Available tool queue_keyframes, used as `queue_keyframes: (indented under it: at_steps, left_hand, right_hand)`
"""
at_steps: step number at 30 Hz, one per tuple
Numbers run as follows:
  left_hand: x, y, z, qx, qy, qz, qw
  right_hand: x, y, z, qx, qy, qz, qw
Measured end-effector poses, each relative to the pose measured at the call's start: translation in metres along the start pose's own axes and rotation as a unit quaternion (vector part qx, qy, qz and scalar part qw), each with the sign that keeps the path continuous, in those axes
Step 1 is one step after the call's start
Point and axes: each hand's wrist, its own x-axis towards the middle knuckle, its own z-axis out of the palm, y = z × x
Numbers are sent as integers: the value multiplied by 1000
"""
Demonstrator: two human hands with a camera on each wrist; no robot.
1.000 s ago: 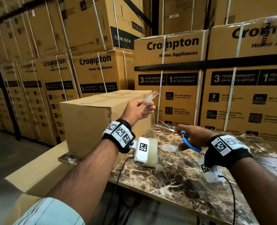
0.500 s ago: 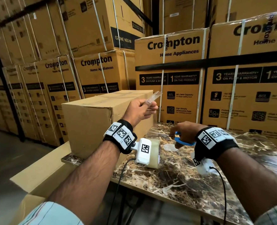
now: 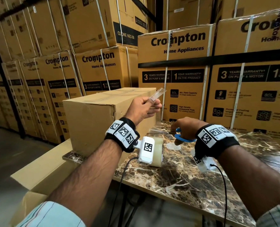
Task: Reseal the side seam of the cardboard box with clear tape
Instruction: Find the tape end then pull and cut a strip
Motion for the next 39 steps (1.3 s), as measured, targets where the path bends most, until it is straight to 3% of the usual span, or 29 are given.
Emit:
queue_keyframes:
  at_steps: [21, 39]
  left_hand:
    - [-3, 1, -3, -8, -6, 4, 1000]
    - [-3, 3, -2, -8, -6, -4, 1000]
  right_hand:
    - [-3, 4, 1, -79, -28, 9, 996]
    - [-3, 3, 1, -17, -14, -9, 1000]
